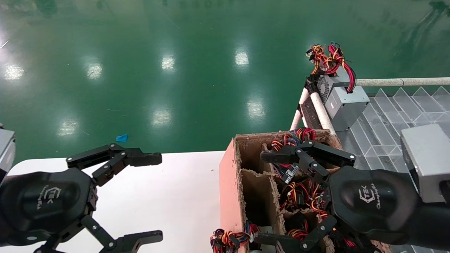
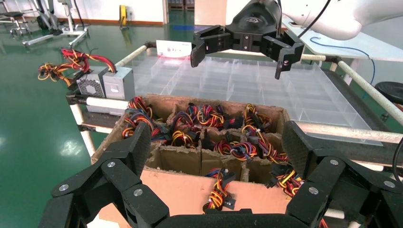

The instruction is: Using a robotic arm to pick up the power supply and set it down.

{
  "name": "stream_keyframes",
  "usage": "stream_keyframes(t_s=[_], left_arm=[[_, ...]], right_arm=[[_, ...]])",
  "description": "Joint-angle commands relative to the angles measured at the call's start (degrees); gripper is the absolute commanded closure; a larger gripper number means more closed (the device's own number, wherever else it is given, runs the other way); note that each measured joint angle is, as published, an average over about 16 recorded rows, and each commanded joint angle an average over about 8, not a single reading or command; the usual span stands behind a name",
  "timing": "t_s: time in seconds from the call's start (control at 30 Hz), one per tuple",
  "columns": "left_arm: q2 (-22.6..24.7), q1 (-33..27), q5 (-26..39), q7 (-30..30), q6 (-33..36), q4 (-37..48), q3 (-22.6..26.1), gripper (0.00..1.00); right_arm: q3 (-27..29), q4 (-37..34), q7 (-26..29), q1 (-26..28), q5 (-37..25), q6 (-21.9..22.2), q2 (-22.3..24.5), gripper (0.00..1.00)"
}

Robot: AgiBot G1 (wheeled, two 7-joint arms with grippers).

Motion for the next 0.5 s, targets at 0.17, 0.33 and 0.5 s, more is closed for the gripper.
stream_keyframes(t_s=[0.17,0.33,0.5], left_arm=[[0.0,0.0,0.0,0.0,0.0,0.0,0.0,0.0],[0.0,0.0,0.0,0.0,0.0,0.0,0.0,0.0],[0.0,0.0,0.0,0.0,0.0,0.0,0.0,0.48]], right_arm=[[0.0,0.0,0.0,0.0,0.0,0.0,0.0,0.0],[0.0,0.0,0.0,0.0,0.0,0.0,0.0,0.0],[0.0,0.03,0.01,-0.02,0.01,-0.01,0.01,0.0]])
